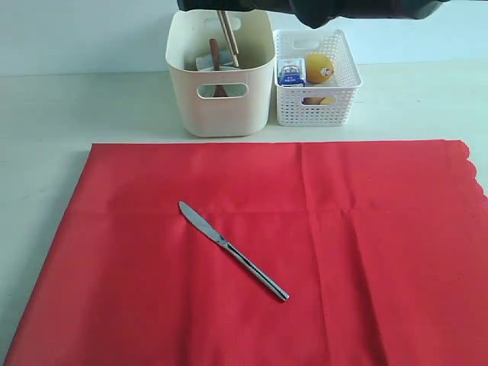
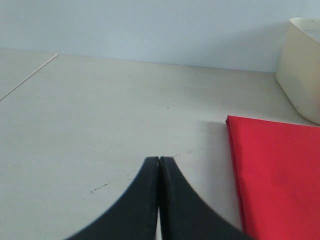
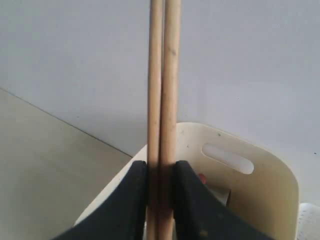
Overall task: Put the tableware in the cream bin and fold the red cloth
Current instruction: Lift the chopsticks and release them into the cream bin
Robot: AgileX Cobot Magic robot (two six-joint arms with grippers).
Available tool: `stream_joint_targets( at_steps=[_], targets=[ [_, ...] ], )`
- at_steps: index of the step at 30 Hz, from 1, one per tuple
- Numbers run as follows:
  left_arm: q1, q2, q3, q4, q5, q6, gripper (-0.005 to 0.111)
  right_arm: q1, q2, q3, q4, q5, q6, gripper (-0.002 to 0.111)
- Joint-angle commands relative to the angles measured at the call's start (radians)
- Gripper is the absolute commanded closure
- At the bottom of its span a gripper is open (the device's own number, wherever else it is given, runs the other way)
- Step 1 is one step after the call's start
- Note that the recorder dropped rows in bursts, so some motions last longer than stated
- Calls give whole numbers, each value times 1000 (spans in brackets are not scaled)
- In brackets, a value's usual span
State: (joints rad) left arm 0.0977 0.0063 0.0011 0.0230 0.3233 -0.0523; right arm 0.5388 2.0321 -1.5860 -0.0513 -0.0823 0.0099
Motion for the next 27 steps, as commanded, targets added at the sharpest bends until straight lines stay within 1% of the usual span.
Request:
stream_joint_targets(
  at_steps=[1,6,11,17,19,21,24,25,27],
  targets=[
    [2,-6,-1,3,-4,-7,105,-6,7,-7,0,-47,19,108],
    [2,-6,-1,3,-4,-7,105,-6,7,-7,0,-74,20,108],
    [2,-6,-1,3,-4,-7,105,-6,16,-7,0,-175,10,108],
    [2,-6,-1,3,-4,-7,105,-6,73,-7,0,-200,-10,108],
    [2,-6,-1,3,-4,-7,105,-6,79,-7,6,-200,-31,103],
    [2,-6,-1,3,-4,-7,105,-6,80,-7,51,-200,-66,95],
    [2,-6,-1,3,-4,-7,105,-6,80,-7,158,-204,-157,79],
    [2,-6,-1,3,-4,-7,105,-6,80,-7,209,-204,-187,71],
    [2,-6,-1,3,-4,-7,105,-6,80,-7,261,-202,-212,62]
  ],
)
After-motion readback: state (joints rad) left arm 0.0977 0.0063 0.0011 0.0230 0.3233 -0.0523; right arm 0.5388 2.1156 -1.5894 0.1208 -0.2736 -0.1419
